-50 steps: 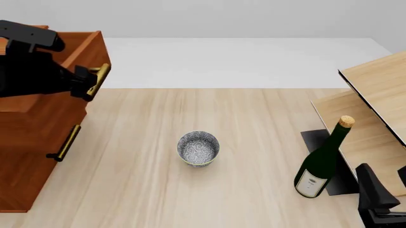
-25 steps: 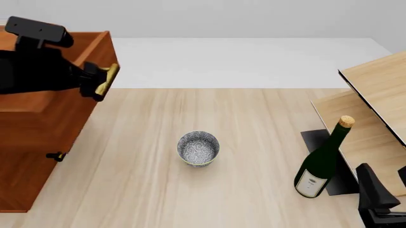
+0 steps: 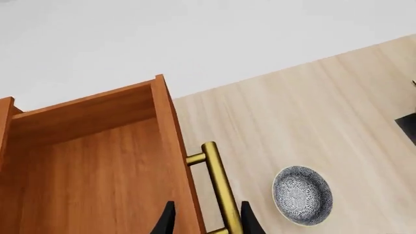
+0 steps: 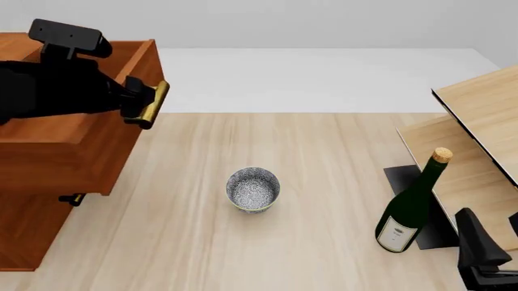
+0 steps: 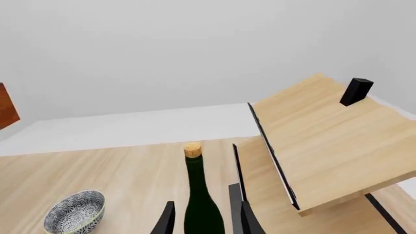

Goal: Close the bottom drawer of the cabinet and open the top drawer.

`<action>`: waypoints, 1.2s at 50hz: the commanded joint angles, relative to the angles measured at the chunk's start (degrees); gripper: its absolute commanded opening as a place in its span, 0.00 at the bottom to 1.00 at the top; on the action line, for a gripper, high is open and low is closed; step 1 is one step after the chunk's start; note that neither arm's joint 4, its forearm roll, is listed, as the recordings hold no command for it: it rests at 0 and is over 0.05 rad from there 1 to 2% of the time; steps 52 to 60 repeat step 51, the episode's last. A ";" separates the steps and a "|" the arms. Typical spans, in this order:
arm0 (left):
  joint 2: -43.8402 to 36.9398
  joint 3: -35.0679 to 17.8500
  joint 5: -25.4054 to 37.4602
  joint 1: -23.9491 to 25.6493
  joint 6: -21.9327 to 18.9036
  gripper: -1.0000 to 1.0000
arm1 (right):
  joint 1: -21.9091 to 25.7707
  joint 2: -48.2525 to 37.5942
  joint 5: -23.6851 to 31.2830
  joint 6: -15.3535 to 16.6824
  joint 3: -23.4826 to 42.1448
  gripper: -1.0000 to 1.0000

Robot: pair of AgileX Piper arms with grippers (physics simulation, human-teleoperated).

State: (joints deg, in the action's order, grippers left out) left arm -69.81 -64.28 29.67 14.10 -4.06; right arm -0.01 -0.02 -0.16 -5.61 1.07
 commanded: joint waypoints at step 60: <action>-0.58 -4.16 -0.89 11.87 9.14 1.00 | -0.16 0.00 -0.19 -0.22 -0.06 1.00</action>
